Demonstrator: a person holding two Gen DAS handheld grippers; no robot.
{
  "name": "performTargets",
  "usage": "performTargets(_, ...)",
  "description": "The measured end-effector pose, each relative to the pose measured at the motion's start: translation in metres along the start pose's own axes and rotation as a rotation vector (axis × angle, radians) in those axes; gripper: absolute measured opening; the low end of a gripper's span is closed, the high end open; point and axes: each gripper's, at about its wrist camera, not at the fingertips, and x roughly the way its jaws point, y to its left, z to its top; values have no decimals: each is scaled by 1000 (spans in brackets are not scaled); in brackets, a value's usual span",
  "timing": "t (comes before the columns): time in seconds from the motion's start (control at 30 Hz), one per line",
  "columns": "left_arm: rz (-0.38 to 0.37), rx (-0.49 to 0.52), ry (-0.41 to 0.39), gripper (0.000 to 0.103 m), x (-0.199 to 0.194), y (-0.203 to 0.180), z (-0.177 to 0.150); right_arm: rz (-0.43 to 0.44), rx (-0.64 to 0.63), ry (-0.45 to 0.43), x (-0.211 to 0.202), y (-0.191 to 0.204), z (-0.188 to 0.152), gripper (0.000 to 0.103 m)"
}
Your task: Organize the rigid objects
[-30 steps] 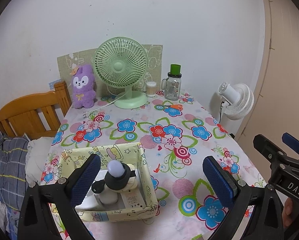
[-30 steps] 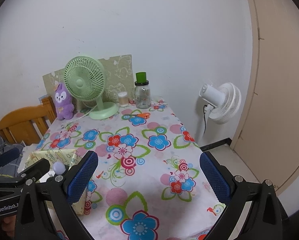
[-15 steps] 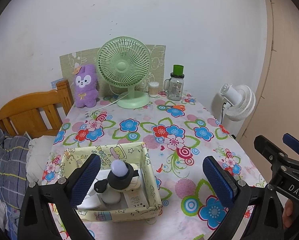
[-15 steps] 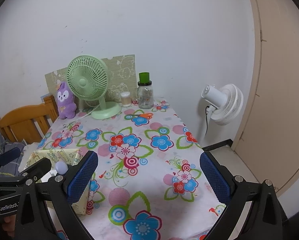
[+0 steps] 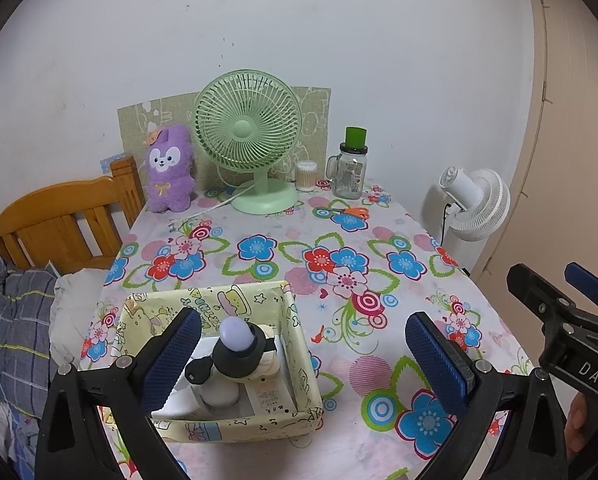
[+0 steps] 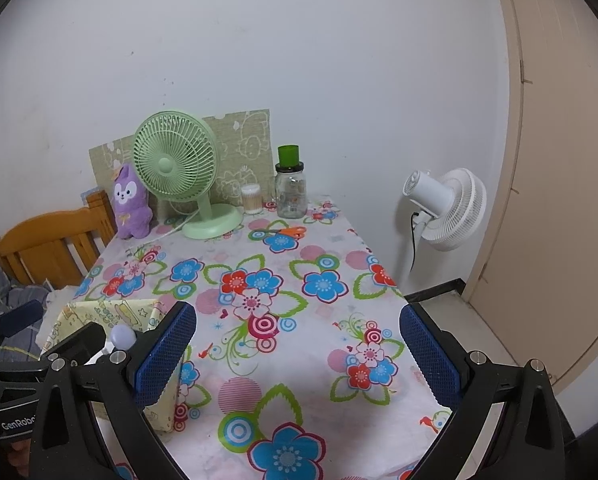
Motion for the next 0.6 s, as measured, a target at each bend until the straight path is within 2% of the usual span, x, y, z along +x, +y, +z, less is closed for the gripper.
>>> performTargets(0.6,3,3,-2,103,2,0,-2,-9,-18,-9,-3,8,-1,103)
